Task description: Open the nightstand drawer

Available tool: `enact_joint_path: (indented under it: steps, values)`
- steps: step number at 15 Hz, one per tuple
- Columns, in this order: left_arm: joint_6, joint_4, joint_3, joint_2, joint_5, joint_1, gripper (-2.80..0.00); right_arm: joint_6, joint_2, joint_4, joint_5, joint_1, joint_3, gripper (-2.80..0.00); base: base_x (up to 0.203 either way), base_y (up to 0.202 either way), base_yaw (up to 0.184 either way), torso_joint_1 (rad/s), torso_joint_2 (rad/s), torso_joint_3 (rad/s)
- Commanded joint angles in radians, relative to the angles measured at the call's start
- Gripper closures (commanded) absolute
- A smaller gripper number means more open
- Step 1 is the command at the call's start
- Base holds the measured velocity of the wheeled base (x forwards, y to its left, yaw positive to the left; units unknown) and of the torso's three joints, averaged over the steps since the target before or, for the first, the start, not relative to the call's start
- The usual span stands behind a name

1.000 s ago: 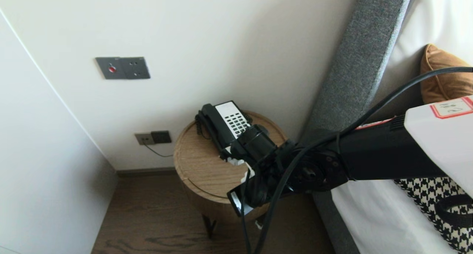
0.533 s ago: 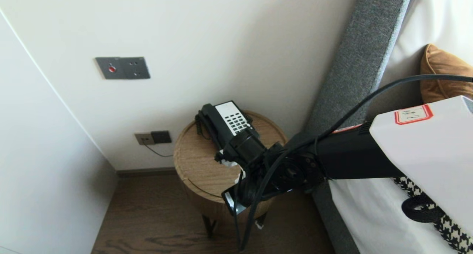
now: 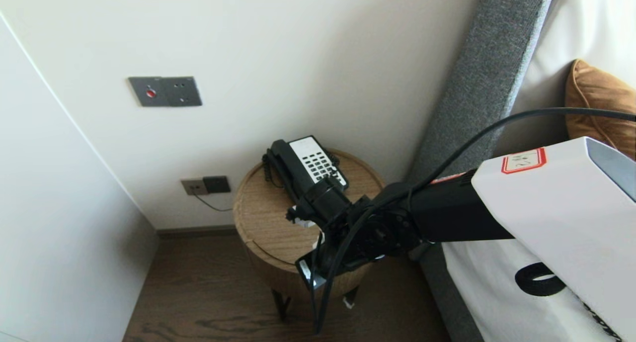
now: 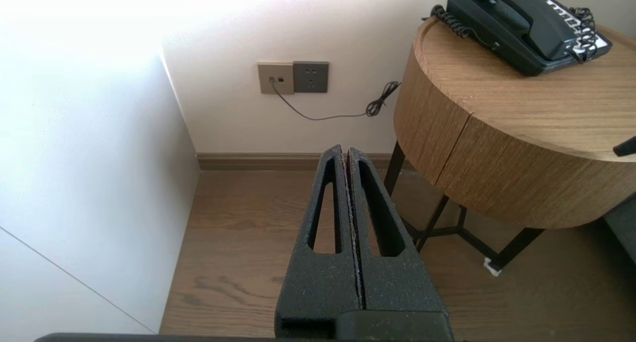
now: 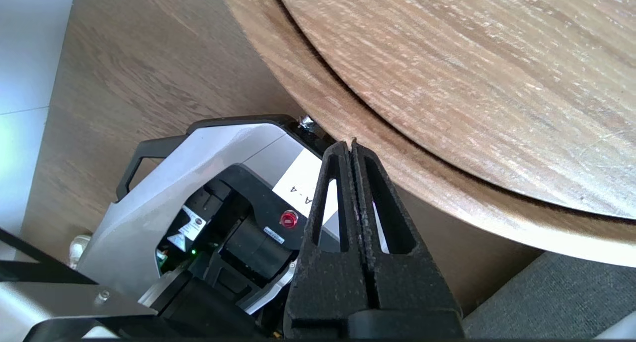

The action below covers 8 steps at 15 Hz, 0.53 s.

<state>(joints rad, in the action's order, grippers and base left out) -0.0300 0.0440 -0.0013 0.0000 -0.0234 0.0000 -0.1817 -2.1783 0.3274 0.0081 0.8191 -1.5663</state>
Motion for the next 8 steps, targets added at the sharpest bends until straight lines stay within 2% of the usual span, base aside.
enact_joint_path:
  steps: [1, 8]
  values:
    - [-0.001, 0.0, 0.001, 0.0, -0.001, 0.0, 0.0, -0.001, -0.006, 0.002, 0.0, -0.002, -0.009, 0.0, 0.0, 0.0, 0.0, 0.0, 0.0, 0.0]
    - [-0.001, 0.0, 0.0, 0.0, -0.001, 0.0, 0.0, 0.008, -0.02, 0.001, 0.0, -0.024, -0.032, 0.0, 0.0, 0.0, 0.0, 0.0, 0.0, 0.0]
